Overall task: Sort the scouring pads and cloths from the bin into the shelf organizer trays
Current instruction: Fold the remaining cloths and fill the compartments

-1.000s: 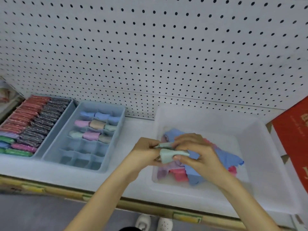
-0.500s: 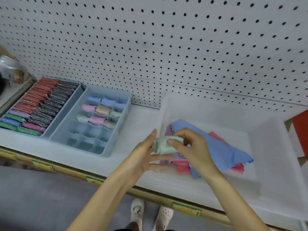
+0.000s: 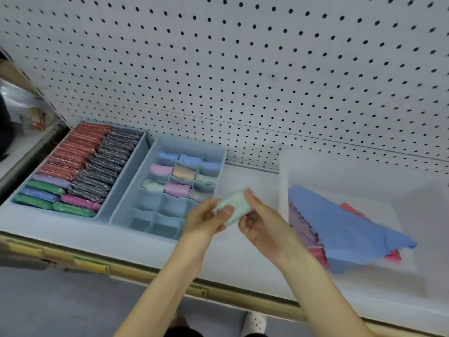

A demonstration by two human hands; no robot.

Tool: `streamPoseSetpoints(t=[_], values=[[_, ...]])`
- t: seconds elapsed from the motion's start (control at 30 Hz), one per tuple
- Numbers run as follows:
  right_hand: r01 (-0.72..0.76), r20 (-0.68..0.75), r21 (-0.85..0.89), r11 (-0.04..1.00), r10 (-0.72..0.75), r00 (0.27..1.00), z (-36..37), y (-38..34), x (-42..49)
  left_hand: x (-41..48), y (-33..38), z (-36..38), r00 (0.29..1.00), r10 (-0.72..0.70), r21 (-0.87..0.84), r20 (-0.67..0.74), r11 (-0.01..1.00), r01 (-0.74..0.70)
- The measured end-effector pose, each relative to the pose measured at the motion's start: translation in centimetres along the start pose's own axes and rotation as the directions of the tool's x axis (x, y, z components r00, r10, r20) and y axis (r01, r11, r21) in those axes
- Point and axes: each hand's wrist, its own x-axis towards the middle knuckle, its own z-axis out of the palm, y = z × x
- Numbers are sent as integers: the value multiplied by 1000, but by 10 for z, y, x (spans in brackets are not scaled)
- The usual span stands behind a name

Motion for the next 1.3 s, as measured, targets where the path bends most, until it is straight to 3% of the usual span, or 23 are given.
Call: streamPoseSetpoints(t=[0.07, 0.13, 0.2, 0.27, 0.37, 0.47, 0.57, 0.63, 0.7, 0.77, 0.83, 0.87, 0.93, 1.07, 1.13, 1.23, 1.3], values=[[62, -8, 5, 998, -62, 998, 30, 19, 16, 12, 13, -41, 998, -10, 77, 68, 997, 5], [179, -16, -185, 966, -185, 983, 58, 40, 32, 25, 23, -81, 988, -51, 152, 143, 988, 29], [274, 10, -440, 855, -300, 954, 83, 60, 47, 38, 31, -117, 980, -93, 183, 175, 981, 61], [269, 15, -531, 804, -308, 951, 107, 74, 60, 49, 35, -146, 980, -103, 172, 170, 982, 74], [165, -81, -393, 904, -213, 974, 132, 95, 72, 61, 37, -174, 994, -85, 106, 75, 991, 77], [108, -74, -242, 964, -130, 989, 147, 115, 75, 69, 35, -190, 995, -86, 60, 49, 995, 83], [132, -122, -269, 954, -169, 978, 157, 123, 85, 73, 35, -206, 993, -119, 55, 22, 992, 117], [176, -205, -435, 883, -288, 935, 157, 121, 104, 76, 38, -220, 993, -105, 37, -60, 994, 107], [176, -212, -736, 654, -469, 857, 153, 118, 127, 78, 42, -237, 987, -49, 64, -155, 996, 60], [122, -54, -949, 291, -529, 847, 150, 122, 144, 78, 45, -252, 983, -39, 90, -177, 994, 56], [106, 177, -979, -173, -472, 864, 149, 130, 153, 78, 45, -262, 984, -82, 85, -158, 992, 96], [115, 269, -930, -350, -433, 860, 150, 133, 156, 79, 45, -265, 983, -106, 75, -150, 990, 118], [81, 310, -847, -526, -364, 878, 157, 135, 158, 79, 43, -270, 982, -122, 69, -146, 989, 133], [17, 304, -705, -709, -281, 910, 172, 141, 163, 78, 38, -273, 982, -120, 71, -143, 989, 131], [11, 220, -729, -684, -220, 950, 176, 138, 167, 79, 37, -272, 986, -116, 80, -124, 989, 126], [46, 117, -909, -414, -146, 982, 163, 127, 172, 81, 37, -269, 989, -123, 135, -78, 982, 133], [99, 133, -959, -265, -114, 985, 157, 122, 173, 80, 38, -266, 987, -156, 137, -40, 978, 160]])
